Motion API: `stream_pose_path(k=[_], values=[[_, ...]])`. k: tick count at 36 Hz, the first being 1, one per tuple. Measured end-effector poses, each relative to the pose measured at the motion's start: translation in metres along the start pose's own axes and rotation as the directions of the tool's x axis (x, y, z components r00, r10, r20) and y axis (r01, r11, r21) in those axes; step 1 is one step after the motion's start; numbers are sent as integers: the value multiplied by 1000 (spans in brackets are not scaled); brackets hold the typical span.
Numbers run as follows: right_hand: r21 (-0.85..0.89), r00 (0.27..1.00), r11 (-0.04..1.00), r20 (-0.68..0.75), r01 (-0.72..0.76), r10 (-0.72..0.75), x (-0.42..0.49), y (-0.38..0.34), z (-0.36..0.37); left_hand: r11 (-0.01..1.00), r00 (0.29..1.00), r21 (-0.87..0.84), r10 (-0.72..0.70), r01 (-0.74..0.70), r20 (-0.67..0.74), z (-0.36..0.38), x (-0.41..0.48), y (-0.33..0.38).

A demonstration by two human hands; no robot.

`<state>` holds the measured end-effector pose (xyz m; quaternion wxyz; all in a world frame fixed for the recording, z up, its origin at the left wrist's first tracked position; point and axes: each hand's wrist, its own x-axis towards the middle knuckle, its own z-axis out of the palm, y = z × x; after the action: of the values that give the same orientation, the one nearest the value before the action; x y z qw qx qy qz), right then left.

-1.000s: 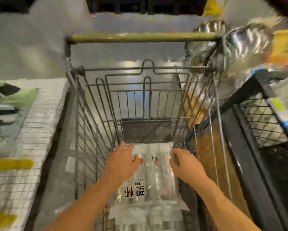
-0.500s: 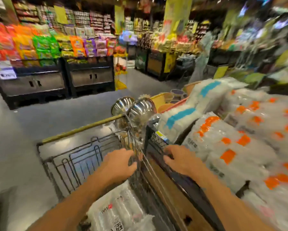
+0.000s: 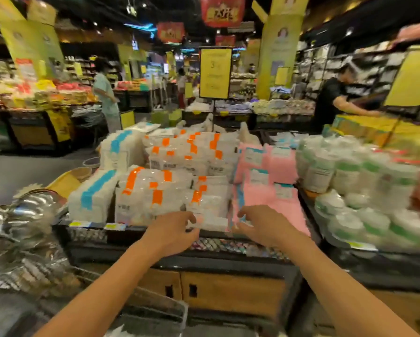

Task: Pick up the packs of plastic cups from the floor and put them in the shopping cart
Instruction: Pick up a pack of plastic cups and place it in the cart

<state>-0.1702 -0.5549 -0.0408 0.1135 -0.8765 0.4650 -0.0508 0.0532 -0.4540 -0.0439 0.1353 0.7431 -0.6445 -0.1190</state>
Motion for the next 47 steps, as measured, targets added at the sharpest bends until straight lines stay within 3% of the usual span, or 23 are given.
stream_pose_path(k=[7,11,19,27,36,47], values=[[16,960,962,-50,-274,274,-134,118,-30,955,946,23,289,-296,145,60,17,155],[36,890,893,-70,-449,451,-224,181,-39,880,862,-14,467,-474,199,97,0,251],[19,741,748,-116,-664,661,-396,275,-61,731,673,-126,672,-671,311,164,-60,419],[66,616,637,-196,-768,763,-536,321,-72,608,527,-182,774,-772,350,222,-126,539],[201,387,414,-162,-888,908,-645,354,-58,466,340,-206,826,-860,450,284,-174,640],[221,186,220,-164,-950,969,-694,432,-46,329,157,-272,849,-905,505,358,-163,750]])
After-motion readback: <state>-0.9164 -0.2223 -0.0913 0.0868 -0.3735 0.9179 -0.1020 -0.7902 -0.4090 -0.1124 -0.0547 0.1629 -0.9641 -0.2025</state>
